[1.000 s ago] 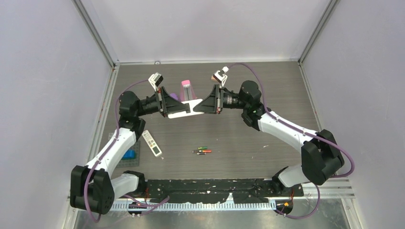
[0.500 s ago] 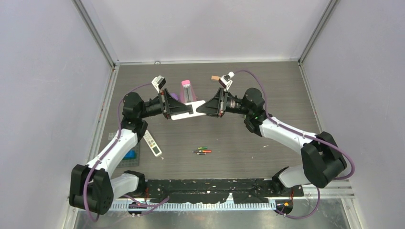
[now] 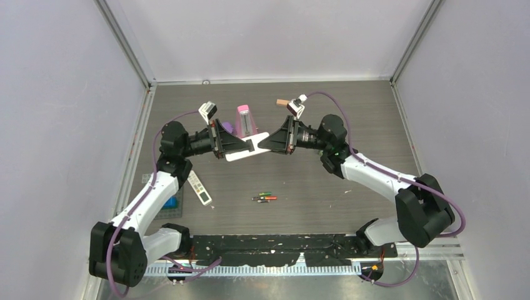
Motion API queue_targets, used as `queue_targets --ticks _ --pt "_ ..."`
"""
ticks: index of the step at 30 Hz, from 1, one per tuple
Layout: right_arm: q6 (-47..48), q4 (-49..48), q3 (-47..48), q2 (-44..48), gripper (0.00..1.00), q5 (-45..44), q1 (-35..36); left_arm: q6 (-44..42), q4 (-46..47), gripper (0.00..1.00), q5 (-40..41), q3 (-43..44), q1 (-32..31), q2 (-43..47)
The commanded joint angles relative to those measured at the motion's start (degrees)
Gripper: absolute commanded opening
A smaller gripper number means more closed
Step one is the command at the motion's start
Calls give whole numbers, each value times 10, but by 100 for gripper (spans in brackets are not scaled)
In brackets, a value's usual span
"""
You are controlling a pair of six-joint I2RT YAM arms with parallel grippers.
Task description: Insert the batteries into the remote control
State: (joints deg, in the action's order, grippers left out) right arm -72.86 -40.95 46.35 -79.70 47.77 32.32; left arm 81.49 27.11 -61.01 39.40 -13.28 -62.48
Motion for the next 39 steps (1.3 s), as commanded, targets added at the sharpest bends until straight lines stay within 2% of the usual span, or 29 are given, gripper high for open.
queue_targets --ticks 1,9,12,15,17,20,23,27,34,37,39 --pt "86 61 20 11 25 1 -88 -4 11 0 -69 42 31 46" --pt "184 168 61 11 38 38 -95 -11 1 0 -86 48 31 41" --pt "187 170 64 12 40 41 -95 -14 0 0 -88 50 31 38" --pt "182 164 63 13 35 41 -95 -35 -23 0 -84 53 31 36" --pt "177 158 60 13 32 38 -95 -74 -76 0 -72 58 31 35" --pt "188 180 60 14 30 18 -95 -169 -216 0 -42 77 31 33" --pt "237 253 65 17 31 -19 -95 -276 -343 0 -11 99 31 27" --pt "306 339 74 22 41 -60 -94 -348 -426 0 5 115 31 19" --pt "363 353 78 49 74 -75 -83 -453 -534 0 40 142 31 10" --pt "372 356 91 49 81 -77 -72 -484 -575 0 54 157 30 3" --pt "387 372 105 47 82 -95 -57 -507 -604 0 79 169 30 1"
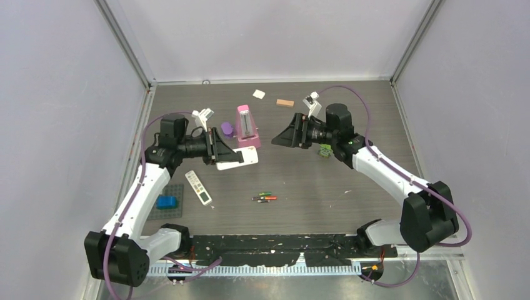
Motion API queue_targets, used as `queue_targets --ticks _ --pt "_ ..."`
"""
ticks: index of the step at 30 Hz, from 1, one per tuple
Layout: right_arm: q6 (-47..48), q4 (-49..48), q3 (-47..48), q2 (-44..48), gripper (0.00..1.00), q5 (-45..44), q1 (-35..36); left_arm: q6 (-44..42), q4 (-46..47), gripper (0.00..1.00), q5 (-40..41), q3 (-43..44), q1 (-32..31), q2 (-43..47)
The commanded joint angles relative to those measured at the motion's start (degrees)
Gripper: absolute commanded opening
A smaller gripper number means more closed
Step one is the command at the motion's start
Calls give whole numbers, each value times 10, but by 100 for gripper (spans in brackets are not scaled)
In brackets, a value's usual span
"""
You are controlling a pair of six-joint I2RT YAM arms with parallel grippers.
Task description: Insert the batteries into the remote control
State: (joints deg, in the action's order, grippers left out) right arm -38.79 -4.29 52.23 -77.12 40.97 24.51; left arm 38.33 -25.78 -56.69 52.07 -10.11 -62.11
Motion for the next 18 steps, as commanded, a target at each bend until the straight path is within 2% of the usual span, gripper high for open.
queue_targets --ticks 1,7,10,18 --pt "58 20 52 20 82 -46 30 -81 -83 0 46 46 -1 -4" --pt "89 55 96 -5 82 -94 63 -88 -77 0 36 47 -4 -3" --pt "136 75 126 -18 83 -88 94 -102 -77 0 18 51 -7 0" --pt "180 79 166 -55 86 53 142 -138 -64 0 -51 62 -11 16"
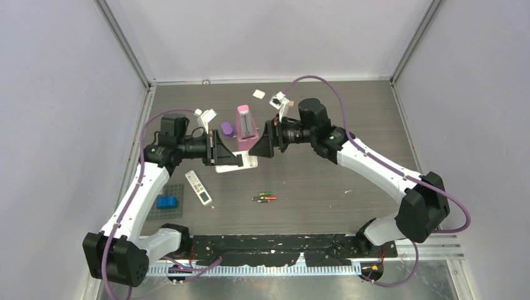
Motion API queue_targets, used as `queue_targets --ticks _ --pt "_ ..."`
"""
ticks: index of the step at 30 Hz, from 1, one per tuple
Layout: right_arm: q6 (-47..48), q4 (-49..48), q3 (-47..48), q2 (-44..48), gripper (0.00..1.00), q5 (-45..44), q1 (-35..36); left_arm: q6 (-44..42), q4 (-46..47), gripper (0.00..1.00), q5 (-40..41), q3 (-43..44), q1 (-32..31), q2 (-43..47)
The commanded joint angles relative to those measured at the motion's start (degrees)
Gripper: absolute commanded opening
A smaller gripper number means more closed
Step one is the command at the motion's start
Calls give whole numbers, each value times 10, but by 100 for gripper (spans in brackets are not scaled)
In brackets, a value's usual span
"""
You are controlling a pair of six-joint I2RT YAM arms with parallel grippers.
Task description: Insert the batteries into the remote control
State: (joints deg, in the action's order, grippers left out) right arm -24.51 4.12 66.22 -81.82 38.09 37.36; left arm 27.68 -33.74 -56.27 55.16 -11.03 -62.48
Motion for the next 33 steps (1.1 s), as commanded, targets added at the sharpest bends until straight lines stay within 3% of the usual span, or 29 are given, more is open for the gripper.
queue_targets --ticks 1,6,10,12,17,20,23,27,30,33 --pt "37 -9 26 -11 86 94 14 -31 22 0 -65 31 -3 23" --pt "30 -44 19 -9 85 172 18 -26 58 0 -122 28 -2 35" --pt "-7 -98 0 1 77 202 18 -19 83 0 -162 25 -2 48" --pt "-28 -115 -5 2 64 196 18 8 134 0 -177 13 -2 58" --pt "-91 -186 -22 3 43 198 18 138 313 0 -201 -39 -2 85" --pt "-143 -233 -34 5 27 199 18 168 357 0 -201 -49 -2 93" --pt "-194 -301 -47 7 15 188 18 184 363 11 -187 -48 -2 95" --pt "-269 -373 -67 9 6 155 18 252 429 40 -144 -64 -2 104" --pt "-321 -414 -77 9 5 121 18 347 535 50 -111 -93 -2 110" --pt "-347 -442 -83 9 5 96 18 437 654 52 -77 -127 -2 114"
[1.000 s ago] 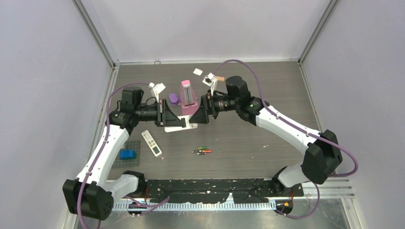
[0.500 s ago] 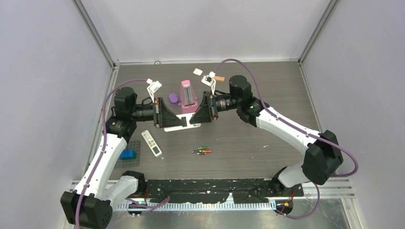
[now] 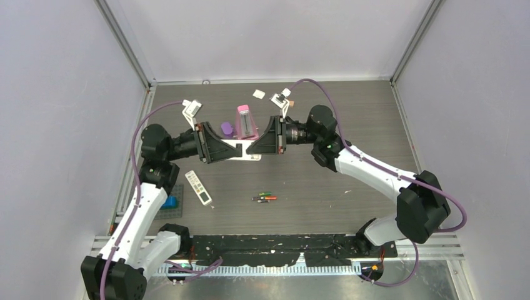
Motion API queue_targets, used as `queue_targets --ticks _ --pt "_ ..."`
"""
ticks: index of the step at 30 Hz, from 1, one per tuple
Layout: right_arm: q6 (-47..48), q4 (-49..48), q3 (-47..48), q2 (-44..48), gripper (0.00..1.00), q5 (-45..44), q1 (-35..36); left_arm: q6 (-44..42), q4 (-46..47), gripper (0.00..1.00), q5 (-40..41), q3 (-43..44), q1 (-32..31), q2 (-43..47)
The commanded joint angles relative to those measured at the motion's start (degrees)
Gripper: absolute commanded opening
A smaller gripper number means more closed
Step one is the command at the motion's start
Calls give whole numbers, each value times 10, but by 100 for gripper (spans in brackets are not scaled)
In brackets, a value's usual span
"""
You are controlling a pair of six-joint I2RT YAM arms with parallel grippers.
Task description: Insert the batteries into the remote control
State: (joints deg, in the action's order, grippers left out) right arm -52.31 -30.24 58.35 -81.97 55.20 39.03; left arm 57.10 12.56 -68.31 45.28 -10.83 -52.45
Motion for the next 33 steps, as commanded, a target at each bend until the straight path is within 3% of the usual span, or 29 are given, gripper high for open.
queue_targets --ticks 1,9,16,19,27,33 --pt "-85 -106 -6 11 5 -86 2 166 209 52 54 -37 -4 15" --pt "-181 -183 -32 12 5 -161 4 188 236 54 245 -102 -7 67" --pt "-185 -128 -10 36 5 -231 34 154 243 59 418 -130 -39 117" --pt "-178 -111 0 41 5 -264 53 152 236 58 450 -123 -54 108" --pt "-145 -40 32 47 6 -358 100 103 202 43 584 -113 -136 116" --pt "-142 -22 33 47 5 -388 109 63 153 19 651 -110 -162 141"
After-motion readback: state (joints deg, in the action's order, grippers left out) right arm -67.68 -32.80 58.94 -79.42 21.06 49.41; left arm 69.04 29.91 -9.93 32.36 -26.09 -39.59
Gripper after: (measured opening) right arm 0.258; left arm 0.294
